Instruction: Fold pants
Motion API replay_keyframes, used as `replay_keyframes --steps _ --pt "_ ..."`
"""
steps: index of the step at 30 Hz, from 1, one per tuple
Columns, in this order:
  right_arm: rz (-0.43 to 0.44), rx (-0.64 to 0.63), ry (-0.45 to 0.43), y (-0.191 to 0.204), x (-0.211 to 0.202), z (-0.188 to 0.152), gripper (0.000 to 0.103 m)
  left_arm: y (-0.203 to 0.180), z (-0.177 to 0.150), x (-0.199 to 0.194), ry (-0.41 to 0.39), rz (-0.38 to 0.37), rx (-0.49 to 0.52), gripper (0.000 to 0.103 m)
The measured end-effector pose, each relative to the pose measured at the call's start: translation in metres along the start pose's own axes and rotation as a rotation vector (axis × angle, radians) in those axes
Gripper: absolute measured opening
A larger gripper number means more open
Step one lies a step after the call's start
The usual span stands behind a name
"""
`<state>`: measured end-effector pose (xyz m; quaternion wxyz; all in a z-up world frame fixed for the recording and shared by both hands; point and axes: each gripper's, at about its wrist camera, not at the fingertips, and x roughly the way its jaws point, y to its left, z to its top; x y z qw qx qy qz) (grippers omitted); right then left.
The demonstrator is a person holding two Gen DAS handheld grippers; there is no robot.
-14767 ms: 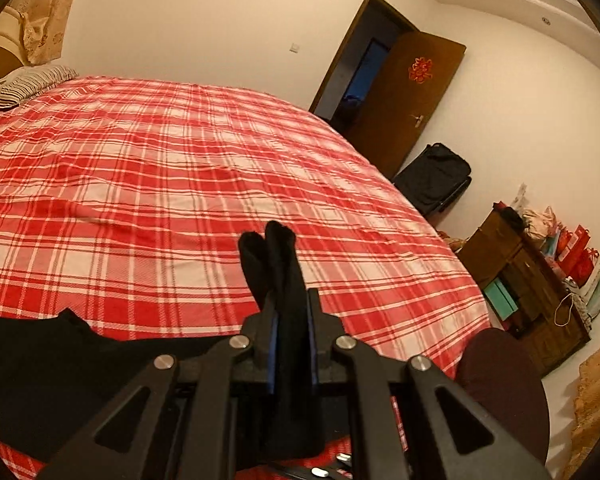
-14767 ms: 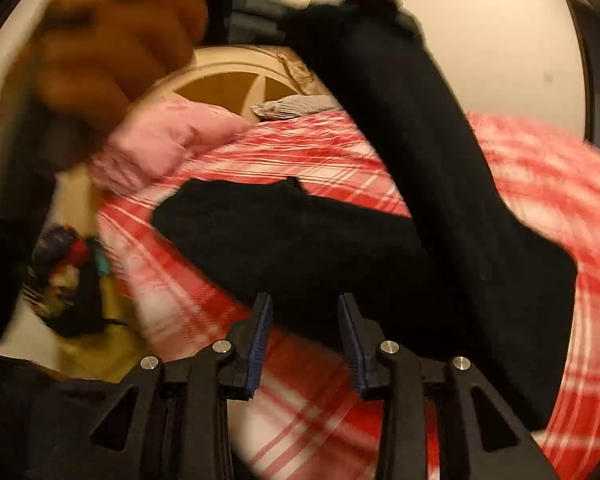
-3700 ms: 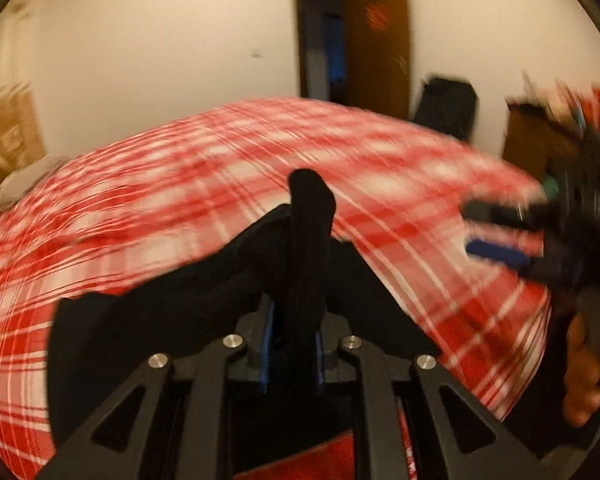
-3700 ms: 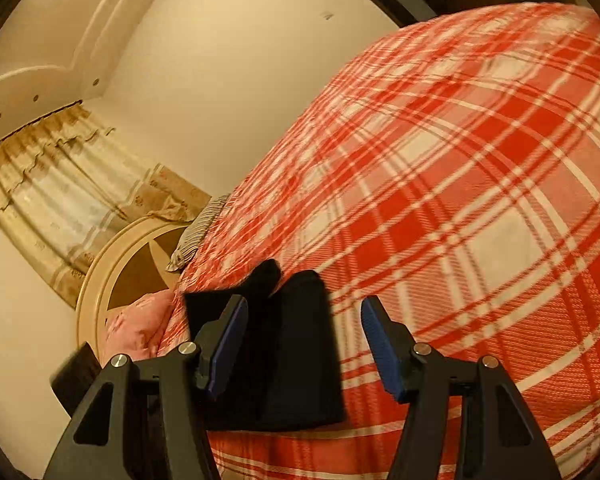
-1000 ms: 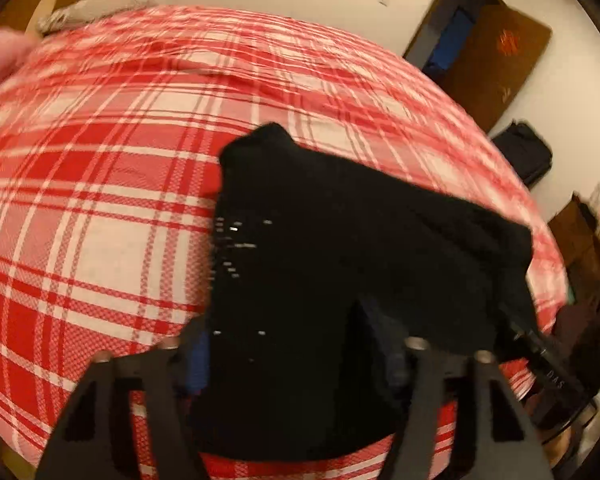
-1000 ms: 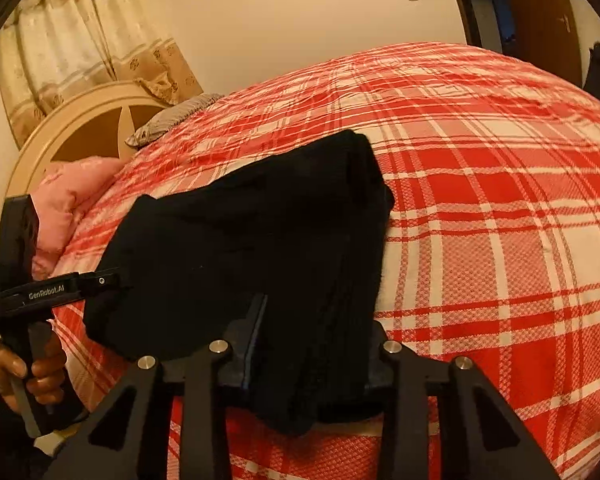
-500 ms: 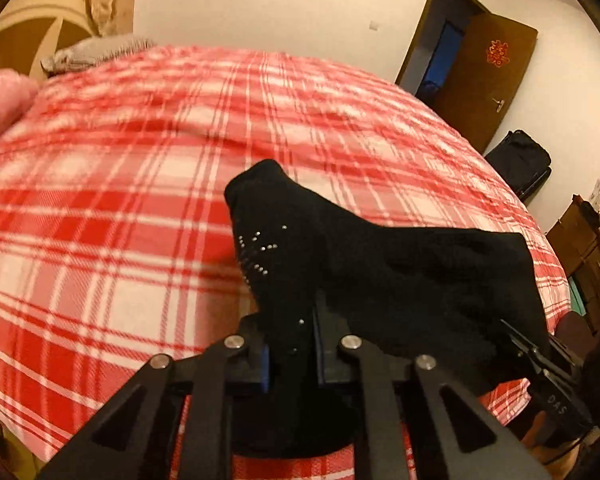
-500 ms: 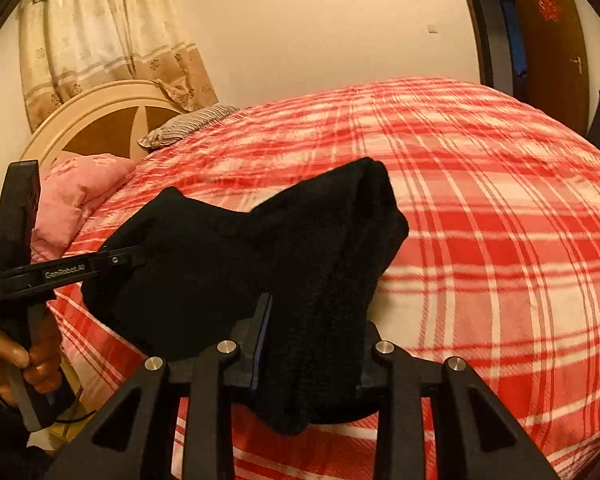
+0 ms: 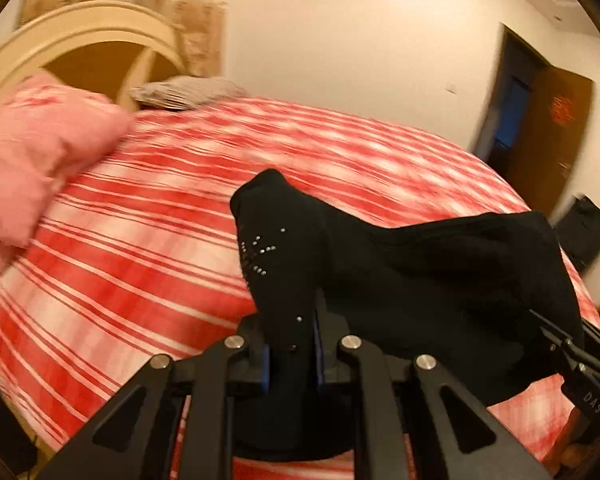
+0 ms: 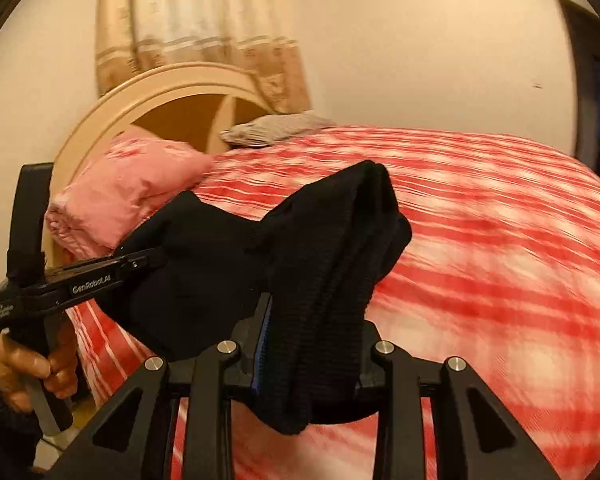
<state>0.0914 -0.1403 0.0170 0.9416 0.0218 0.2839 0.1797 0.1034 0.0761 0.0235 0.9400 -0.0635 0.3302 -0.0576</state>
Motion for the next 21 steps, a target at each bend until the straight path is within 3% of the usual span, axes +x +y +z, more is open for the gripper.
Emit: replay_keyframes --steps 6,10,12,14,15,16,17,18,19,21 --pt "0.090 -0.041 0.039 0.040 0.110 0.027 0.032 0.072 0.028 0.037 -0.030 0.196 -0.032 0.016" --pt "0.096 -0.012 0.141 0.044 0.176 0.013 0.032 0.102 0.019 0.075 0.042 0.248 -0.048 0.017" --pt "0.055 -0.026 0.191 0.045 0.200 0.001 0.032 0.116 0.010 0.098 0.110 0.264 -0.062 0.019" --pt "0.078 0.032 0.220 0.031 0.206 -0.002 0.033 0.127 -0.002 0.111 0.140 0.272 -0.090 0.030" --pt "0.092 0.054 0.225 0.027 0.207 -0.002 0.035 0.129 -0.005 0.112 0.131 0.280 -0.097 0.042" --pt "0.101 0.070 0.238 0.023 0.210 -0.002 0.035 0.131 -0.006 0.112 0.114 0.320 -0.095 0.067" --pt "0.103 0.083 0.250 0.021 0.213 -0.003 0.039 0.133 -0.006 0.112 0.111 0.370 -0.091 0.077" --pt "0.111 0.105 0.263 0.017 0.216 -0.004 0.042 0.139 -0.006 0.114 0.115 0.412 -0.093 0.097" --pt "0.122 0.121 0.268 0.014 0.217 -0.004 0.044 0.141 -0.006 0.114 0.121 0.427 -0.098 0.103" --pt "0.153 0.151 0.274 0.009 0.217 -0.004 0.047 0.157 -0.009 0.115 0.151 0.353 -0.141 0.103"
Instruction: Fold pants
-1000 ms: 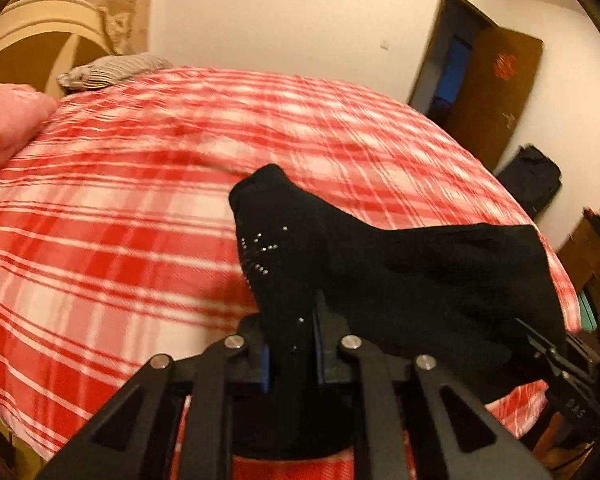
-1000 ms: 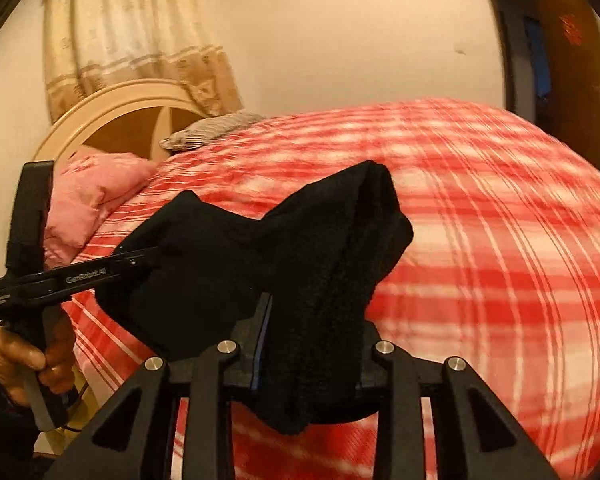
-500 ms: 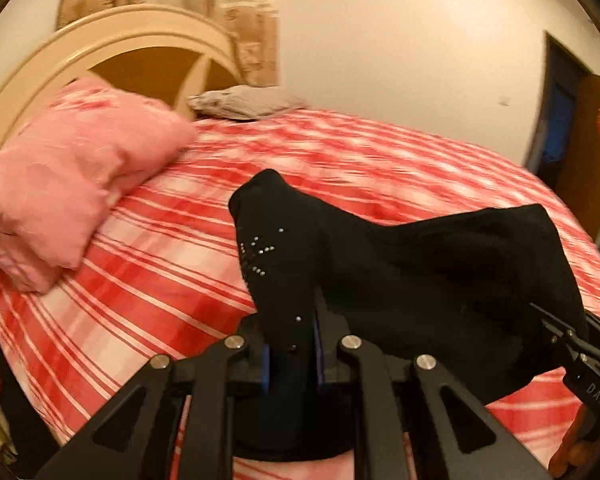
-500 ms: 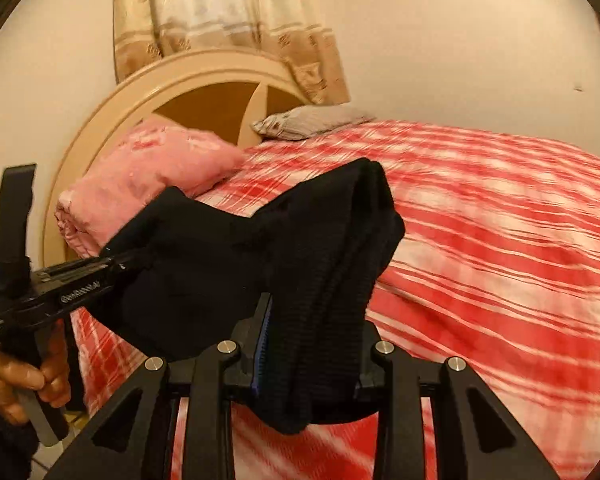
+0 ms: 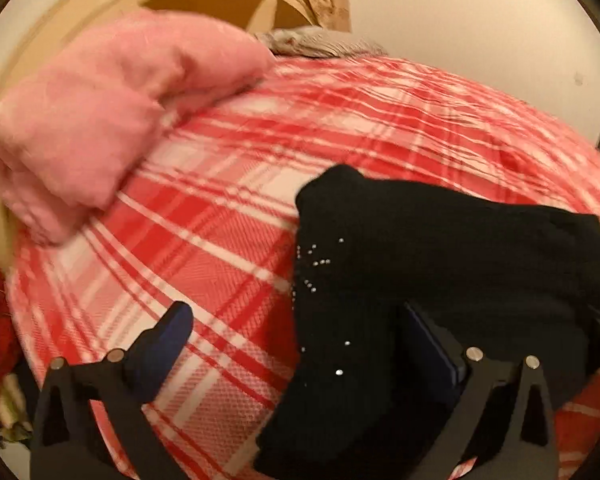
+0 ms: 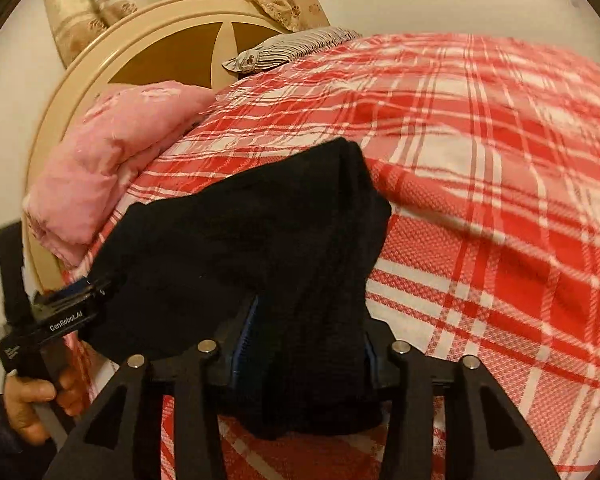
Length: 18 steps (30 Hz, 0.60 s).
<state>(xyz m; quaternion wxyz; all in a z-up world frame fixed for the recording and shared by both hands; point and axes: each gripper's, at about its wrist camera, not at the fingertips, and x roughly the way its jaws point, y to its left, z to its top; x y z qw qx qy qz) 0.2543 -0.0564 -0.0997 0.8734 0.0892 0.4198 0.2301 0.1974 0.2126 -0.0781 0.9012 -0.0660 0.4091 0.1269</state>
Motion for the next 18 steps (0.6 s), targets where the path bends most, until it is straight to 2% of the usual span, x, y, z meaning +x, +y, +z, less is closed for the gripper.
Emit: replay_keyframes --steps 1,3,5,8,10,13,15,18 --pt "0.021 0.013 0.001 -0.003 0.000 0.000 0.048 0.006 -0.001 0.002 0.018 -0.028 -0.017 0.103" --pt "0.051 0.029 0.003 -0.005 -0.002 -0.001 0.051 0.030 0.000 0.006 0.100 -0.140 -0.105 0.103" --pt "0.100 0.049 0.006 -0.011 -0.005 -0.002 0.052 0.045 0.000 0.003 0.125 -0.221 -0.163 0.103" --pt "0.160 0.119 0.012 -0.027 -0.018 -0.005 0.053 0.068 -0.005 -0.008 0.177 -0.258 -0.234 0.103" --pt "0.148 0.165 -0.003 -0.033 -0.032 -0.010 0.058 0.082 -0.014 -0.015 0.201 -0.231 -0.273 0.103" --pt "0.075 0.183 -0.064 -0.028 -0.063 -0.021 0.058 0.093 -0.031 -0.030 0.209 -0.108 -0.294 0.102" --pt "-0.014 0.144 -0.122 -0.008 -0.089 -0.029 0.058 0.088 -0.044 -0.050 0.157 -0.019 -0.238 0.102" --pt "-0.084 0.078 -0.165 0.030 -0.115 -0.040 0.058 0.070 -0.058 -0.089 0.040 0.073 -0.136 0.101"
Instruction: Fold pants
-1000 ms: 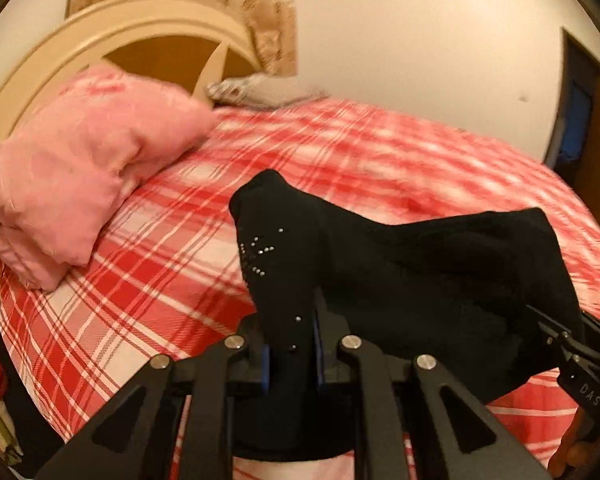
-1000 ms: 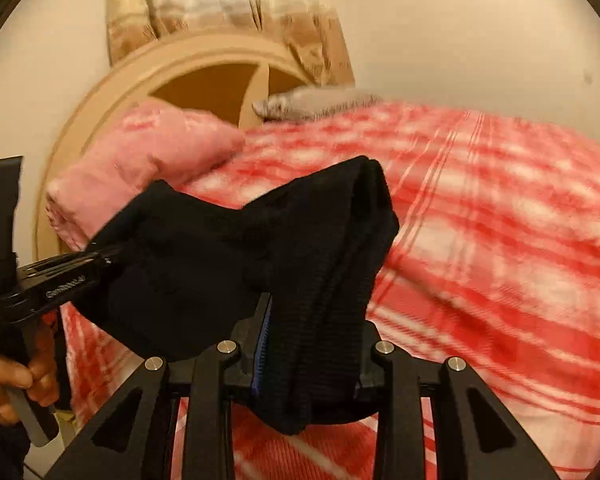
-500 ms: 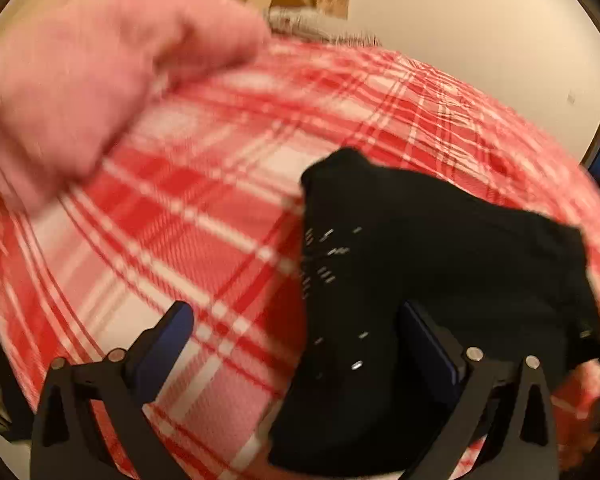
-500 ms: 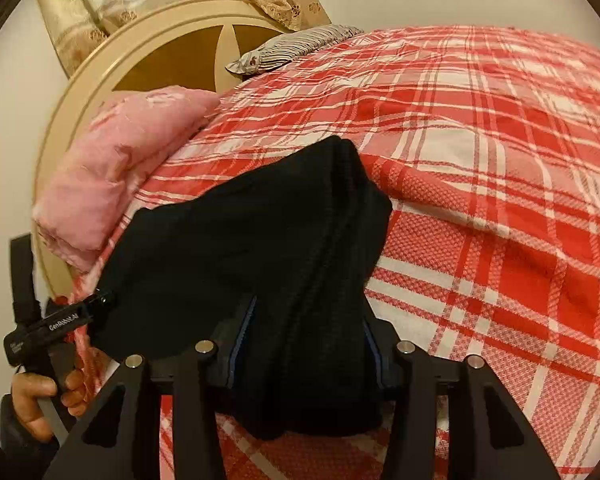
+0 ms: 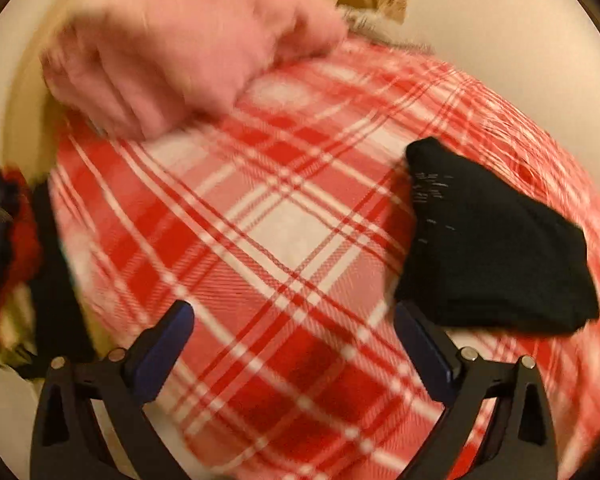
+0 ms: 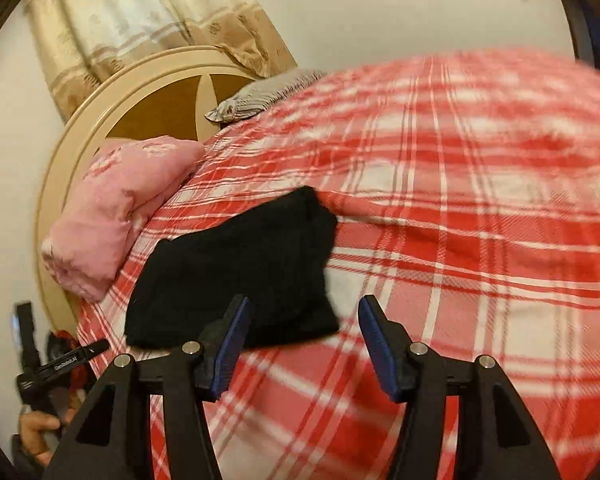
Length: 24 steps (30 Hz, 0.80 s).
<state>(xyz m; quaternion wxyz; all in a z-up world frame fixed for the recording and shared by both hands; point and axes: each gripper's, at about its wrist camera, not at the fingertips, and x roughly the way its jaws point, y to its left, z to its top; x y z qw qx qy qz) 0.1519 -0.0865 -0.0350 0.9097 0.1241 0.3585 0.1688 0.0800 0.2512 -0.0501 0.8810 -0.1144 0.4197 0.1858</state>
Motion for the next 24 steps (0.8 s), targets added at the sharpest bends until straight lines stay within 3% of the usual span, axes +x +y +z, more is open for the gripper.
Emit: replay_keyframes --steps 5,8,14,18,24 --pt "0.001 -0.085 -0.085 0.056 -0.043 -0.021 0.059 -0.036 -0.026 -0.059 -0.183 0.053 0.156 0.103" --pt "0.029 -0.125 -0.144 0.080 -0.066 -0.025 0.066 -0.054 -0.029 -0.082 -0.264 0.059 0.193 0.103" --pt "-0.003 -0.149 -0.237 0.101 -0.094 -0.019 0.069 -0.059 -0.012 -0.103 -0.321 -0.016 0.170 0.103" --pt "-0.039 -0.133 -0.274 0.104 -0.101 -0.022 0.070 -0.065 -0.007 -0.112 -0.369 -0.004 0.178 0.103" --pt "-0.043 -0.150 -0.304 0.108 -0.113 -0.026 0.070 -0.070 -0.008 -0.118 -0.382 -0.023 0.180 0.103"
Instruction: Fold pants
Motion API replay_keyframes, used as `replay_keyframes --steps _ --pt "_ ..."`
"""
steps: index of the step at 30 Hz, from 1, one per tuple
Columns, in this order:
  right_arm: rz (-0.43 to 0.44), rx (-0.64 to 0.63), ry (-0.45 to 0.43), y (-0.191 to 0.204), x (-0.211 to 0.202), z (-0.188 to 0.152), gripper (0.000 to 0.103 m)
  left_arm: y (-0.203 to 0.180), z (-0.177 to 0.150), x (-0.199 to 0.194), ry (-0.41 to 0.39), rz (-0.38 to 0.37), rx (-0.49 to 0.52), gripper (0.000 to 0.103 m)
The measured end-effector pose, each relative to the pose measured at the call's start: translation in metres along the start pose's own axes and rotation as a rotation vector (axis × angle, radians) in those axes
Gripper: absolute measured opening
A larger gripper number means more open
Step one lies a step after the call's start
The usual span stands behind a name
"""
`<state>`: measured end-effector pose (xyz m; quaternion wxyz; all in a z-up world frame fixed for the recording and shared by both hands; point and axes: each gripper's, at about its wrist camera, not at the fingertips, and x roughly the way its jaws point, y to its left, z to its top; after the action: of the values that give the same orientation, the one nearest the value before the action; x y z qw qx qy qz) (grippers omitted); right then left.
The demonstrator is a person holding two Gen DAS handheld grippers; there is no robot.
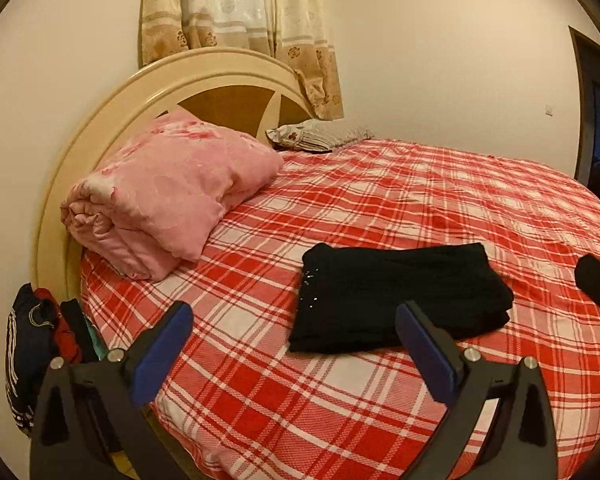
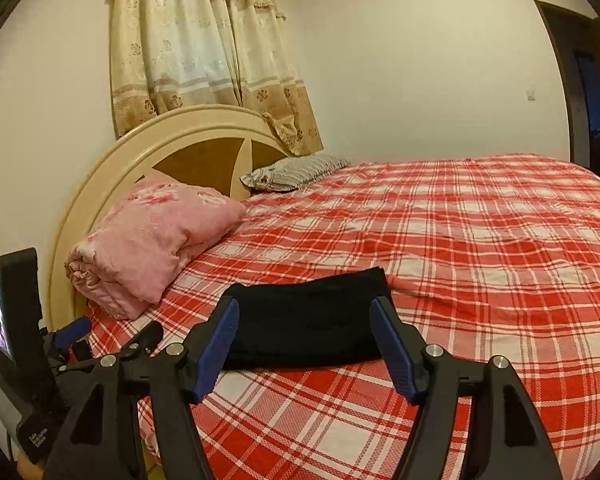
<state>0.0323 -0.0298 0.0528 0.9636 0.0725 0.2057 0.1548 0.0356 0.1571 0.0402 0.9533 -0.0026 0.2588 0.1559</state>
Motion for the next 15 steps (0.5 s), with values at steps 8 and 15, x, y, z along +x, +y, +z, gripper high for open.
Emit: replay_keyframes --steps 8,15 --pt "0.002 -0.018 -0.012 0.0057 -0.0031 -0.0016 0.070 -0.0002 -0.0008 -0.0046 0.002 0.007 -0.014 0.103" --pt "0.004 -0.002 -0.015 0.0012 -0.0041 -0.0022 0.070 -0.0038 -0.0007 -0.0080 -0.010 0.023 0.005 0.103"
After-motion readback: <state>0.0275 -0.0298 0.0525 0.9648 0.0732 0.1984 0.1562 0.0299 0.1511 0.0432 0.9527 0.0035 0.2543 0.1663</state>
